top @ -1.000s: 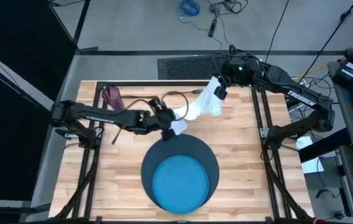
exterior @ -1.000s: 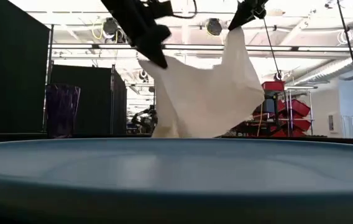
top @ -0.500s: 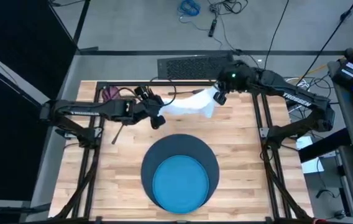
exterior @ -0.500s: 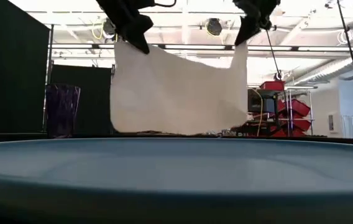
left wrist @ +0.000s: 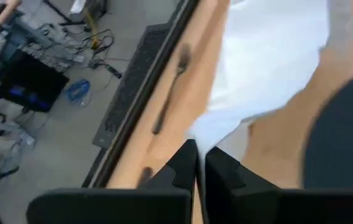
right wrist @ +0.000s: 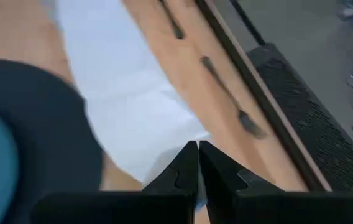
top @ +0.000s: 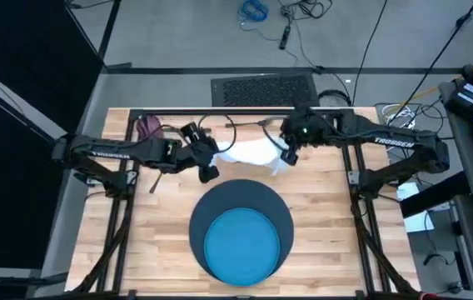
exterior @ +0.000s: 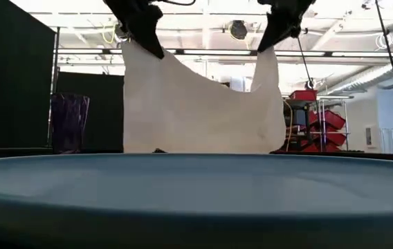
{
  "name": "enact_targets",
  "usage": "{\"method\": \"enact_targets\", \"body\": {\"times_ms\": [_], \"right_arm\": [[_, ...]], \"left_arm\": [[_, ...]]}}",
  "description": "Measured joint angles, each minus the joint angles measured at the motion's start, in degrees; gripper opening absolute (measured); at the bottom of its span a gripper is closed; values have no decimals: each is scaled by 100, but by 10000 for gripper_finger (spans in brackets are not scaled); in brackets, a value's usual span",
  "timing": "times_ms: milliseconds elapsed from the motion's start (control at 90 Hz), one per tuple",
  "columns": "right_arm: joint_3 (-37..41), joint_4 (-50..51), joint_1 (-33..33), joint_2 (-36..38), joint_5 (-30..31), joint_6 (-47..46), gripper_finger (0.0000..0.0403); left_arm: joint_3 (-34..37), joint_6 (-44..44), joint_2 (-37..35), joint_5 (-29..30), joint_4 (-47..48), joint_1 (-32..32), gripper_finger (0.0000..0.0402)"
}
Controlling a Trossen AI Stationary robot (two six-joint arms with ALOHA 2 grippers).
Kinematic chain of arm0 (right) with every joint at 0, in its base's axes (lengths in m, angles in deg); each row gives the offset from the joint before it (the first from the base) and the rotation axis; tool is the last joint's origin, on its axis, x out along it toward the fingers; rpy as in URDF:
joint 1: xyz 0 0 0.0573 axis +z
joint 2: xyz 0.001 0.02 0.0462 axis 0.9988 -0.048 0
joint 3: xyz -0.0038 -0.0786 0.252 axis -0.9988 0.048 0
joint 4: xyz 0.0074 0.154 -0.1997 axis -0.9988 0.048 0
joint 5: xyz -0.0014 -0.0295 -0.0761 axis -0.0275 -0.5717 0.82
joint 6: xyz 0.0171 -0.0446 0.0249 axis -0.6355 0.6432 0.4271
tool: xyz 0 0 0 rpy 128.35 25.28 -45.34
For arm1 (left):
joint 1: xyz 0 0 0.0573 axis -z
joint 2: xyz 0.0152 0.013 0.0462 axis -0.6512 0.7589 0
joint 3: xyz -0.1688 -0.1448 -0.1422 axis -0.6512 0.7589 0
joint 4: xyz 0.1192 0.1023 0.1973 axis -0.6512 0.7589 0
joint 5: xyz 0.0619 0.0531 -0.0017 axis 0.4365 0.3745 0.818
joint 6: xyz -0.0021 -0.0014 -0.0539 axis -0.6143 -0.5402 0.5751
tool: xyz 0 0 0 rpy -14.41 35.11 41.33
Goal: Set table place
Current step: Fold the white table napkin
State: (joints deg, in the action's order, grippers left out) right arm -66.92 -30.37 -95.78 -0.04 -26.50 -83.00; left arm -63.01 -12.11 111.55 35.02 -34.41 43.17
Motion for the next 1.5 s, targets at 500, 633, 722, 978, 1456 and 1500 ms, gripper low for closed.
{"method": "enact_targets", "body": {"times_ms": [500, 633, 722, 978, 1456, 1500], "right_arm": [[0, 300, 2829, 206, 936, -2043, 0], [0, 347, 3205, 203, 1374, -2288, 0], [24, 573, 3143, 185, 1620, -2378, 0], [812, 457, 2351, 173, 1313, -2444, 0], [2160, -1114, 551, 171, 377, -1601, 0], [2199, -1175, 432, 171, 373, -1522, 0]], "left_arm": [[0, 1232, -1031, -153, 279, 2075, 0], [-2, 1355, -1231, -102, 334, 2326, 0], [108, 1503, -1245, 324, 463, 2238, 0], [863, 2203, -953, 168, 539, 1537, 0], [1539, 1319, -363, -884, -189, -76, 0], [1539, 1150, -320, -935, -282, -210, 0]]}}
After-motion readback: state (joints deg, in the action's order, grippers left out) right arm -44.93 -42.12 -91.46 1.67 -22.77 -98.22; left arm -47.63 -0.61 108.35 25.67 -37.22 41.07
